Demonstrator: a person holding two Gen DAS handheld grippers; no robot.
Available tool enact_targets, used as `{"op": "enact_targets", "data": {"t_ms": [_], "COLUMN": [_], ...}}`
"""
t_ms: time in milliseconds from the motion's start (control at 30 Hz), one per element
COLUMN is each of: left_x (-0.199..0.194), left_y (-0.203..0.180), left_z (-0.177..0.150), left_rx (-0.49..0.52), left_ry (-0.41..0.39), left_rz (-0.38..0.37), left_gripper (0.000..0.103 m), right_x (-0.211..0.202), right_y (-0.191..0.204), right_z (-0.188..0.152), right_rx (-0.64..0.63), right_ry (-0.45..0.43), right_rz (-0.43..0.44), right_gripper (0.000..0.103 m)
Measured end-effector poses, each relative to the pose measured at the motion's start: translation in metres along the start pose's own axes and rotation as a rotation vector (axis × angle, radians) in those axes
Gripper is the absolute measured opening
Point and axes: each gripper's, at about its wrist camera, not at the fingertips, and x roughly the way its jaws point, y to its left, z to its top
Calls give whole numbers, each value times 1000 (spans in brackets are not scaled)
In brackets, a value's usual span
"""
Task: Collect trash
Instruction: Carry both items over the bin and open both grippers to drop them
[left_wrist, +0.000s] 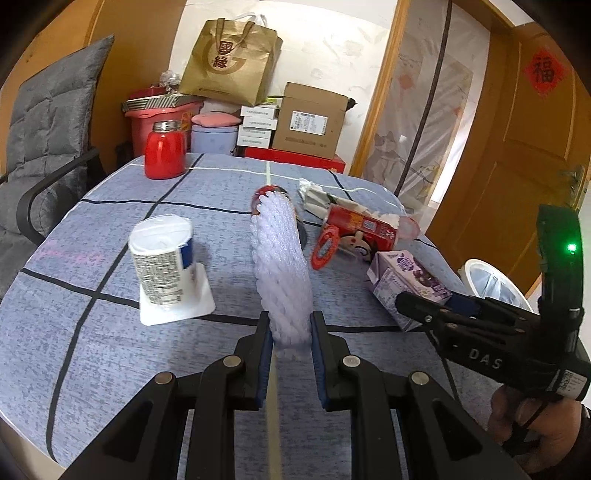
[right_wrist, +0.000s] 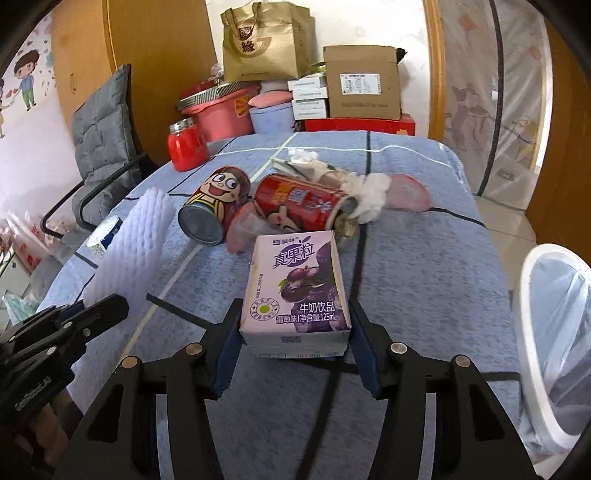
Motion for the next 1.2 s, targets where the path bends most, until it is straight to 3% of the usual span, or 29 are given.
{"op": "enact_targets", "data": {"t_ms": [500, 1200], "left_x": [5, 29], "left_y": [-73, -202], "left_z": [1, 5], "left_rx": [91, 283], "left_ry": [26, 67], "left_rz": [-90, -293], "left_gripper": [20, 20], "right_x": [-62, -136], "right_y": [-58, -162], "right_z": [-19, -52], "right_rx": [81, 260], "right_ry": [-49, -127], "right_rz": [-49, -225], "right_gripper": [55, 55]}}
